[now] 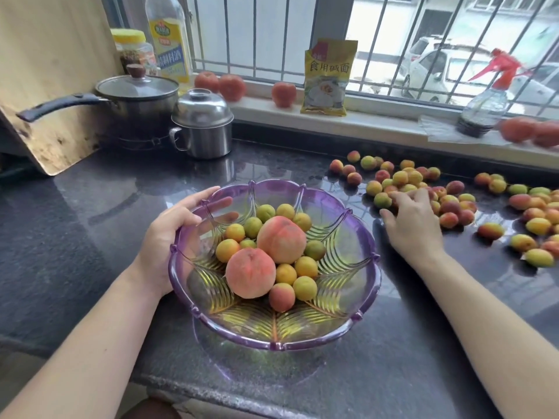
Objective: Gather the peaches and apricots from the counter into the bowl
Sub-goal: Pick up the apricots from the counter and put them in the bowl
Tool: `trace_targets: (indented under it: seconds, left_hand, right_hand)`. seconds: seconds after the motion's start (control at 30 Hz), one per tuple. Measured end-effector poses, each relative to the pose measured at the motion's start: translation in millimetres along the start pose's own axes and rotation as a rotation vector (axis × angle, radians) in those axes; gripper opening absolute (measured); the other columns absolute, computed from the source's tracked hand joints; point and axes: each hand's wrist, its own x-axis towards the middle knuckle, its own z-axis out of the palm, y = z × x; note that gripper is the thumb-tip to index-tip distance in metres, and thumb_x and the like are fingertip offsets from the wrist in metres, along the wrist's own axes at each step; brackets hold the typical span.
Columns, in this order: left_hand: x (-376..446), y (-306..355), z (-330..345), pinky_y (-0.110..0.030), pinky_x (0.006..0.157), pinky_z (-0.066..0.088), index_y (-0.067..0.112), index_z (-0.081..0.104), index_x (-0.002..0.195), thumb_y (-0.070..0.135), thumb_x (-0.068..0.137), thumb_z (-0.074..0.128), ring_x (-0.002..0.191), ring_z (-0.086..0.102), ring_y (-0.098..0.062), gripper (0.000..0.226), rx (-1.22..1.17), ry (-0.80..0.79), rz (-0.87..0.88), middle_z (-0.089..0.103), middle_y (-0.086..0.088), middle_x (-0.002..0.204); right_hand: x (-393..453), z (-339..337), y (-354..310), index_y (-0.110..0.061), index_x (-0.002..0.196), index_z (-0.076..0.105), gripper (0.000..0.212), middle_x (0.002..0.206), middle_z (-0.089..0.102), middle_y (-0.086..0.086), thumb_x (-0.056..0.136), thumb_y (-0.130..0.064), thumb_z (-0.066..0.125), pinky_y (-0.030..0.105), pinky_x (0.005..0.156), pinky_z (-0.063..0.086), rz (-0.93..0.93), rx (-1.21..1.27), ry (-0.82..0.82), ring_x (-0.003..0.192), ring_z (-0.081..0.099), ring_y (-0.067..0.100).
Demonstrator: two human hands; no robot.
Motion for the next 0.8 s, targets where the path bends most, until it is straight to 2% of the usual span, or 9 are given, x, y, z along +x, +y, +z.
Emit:
trace_targets:
  seconds: [0.1,0.2,0.27,0.4,0.53,0.6,0.7,0.8]
  left_hand:
    - [0,2,-1,-0.056,0.107,0.050,0.007,0.060,0.144,0.014,0.086,0.042,0.130,0.066,-0.041,0.060,-0.015,-0.005,-0.001,0.067,-0.018,0.143]
    - [-1,1,-1,-0.056,0.106,0.052,0.007,0.060,0.143,0.012,0.090,0.041,0.130,0.067,-0.041,0.057,-0.008,-0.003,0.002,0.068,-0.018,0.142]
    - [0,0,-1,-0.054,0.105,0.053,0.008,0.060,0.144,0.011,0.093,0.038,0.130,0.066,-0.041,0.056,0.011,-0.003,0.005,0.068,-0.017,0.142]
    - [-1,2,-1,-0.057,0.108,0.049,0.007,0.060,0.143,0.014,0.085,0.043,0.131,0.066,-0.041,0.061,-0.027,-0.002,-0.007,0.067,-0.019,0.143]
    - [-1,1,1,-0.052,0.101,0.060,0.007,0.061,0.142,0.006,0.099,0.032,0.130,0.066,-0.041,0.052,-0.001,0.004,-0.009,0.069,-0.017,0.141]
    - [-1,1,1,-0.051,0.101,0.061,0.007,0.061,0.142,0.005,0.098,0.032,0.129,0.067,-0.042,0.053,-0.012,0.006,-0.012,0.069,-0.018,0.141]
    - [-2,3,1,-0.058,0.106,0.054,0.006,0.060,0.143,0.012,0.085,0.042,0.129,0.067,-0.041,0.061,-0.039,0.000,-0.012,0.068,-0.019,0.142]
    - [-2,3,1,-0.057,0.106,0.052,0.006,0.060,0.144,0.012,0.085,0.042,0.129,0.067,-0.041,0.062,-0.038,-0.002,-0.013,0.067,-0.019,0.142]
  right_hand:
    - [5,1,-6,-0.013,0.136,0.057,0.038,0.127,0.045,0.016,0.100,-0.027,0.060,0.049,0.087,0.050,-0.019,-0.094,-0.007,0.100,0.059,0.047]
    - [10,5,-9,-0.014,0.137,0.054,0.039,0.128,0.045,0.016,0.102,-0.030,0.058,0.047,0.084,0.050,-0.005,-0.155,-0.016,0.101,0.059,0.047]
    - [14,8,-9,-0.013,0.131,0.057,0.034,0.125,0.044,0.016,0.102,-0.031,0.057,0.048,0.081,0.050,0.000,-0.177,-0.008,0.097,0.060,0.047]
    - [17,13,-6,-0.011,0.120,0.057,0.029,0.120,0.048,0.014,0.099,-0.031,0.062,0.045,0.076,0.049,-0.024,-0.135,0.037,0.094,0.060,0.042]
    - [15,10,0,-0.011,0.103,0.057,0.029,0.101,0.058,0.010,0.091,-0.032,0.072,0.042,0.072,0.050,-0.100,0.066,0.130,0.087,0.059,0.032]
    - [14,3,-2,-0.011,0.098,0.058,0.027,0.092,0.060,0.006,0.088,-0.029,0.075,0.035,0.070,0.045,-0.111,0.198,0.156,0.082,0.058,0.026]
    - [8,-21,-18,-0.014,0.110,0.067,0.027,0.094,0.067,-0.002,0.090,-0.029,0.075,0.027,0.076,0.047,-0.094,0.429,0.106,0.086,0.063,0.017]
    - [-2,-56,-45,-0.026,0.129,0.067,0.033,0.104,0.068,-0.004,0.097,-0.029,0.067,0.029,0.073,0.050,-0.151,0.630,-0.071,0.083,0.064,0.011]
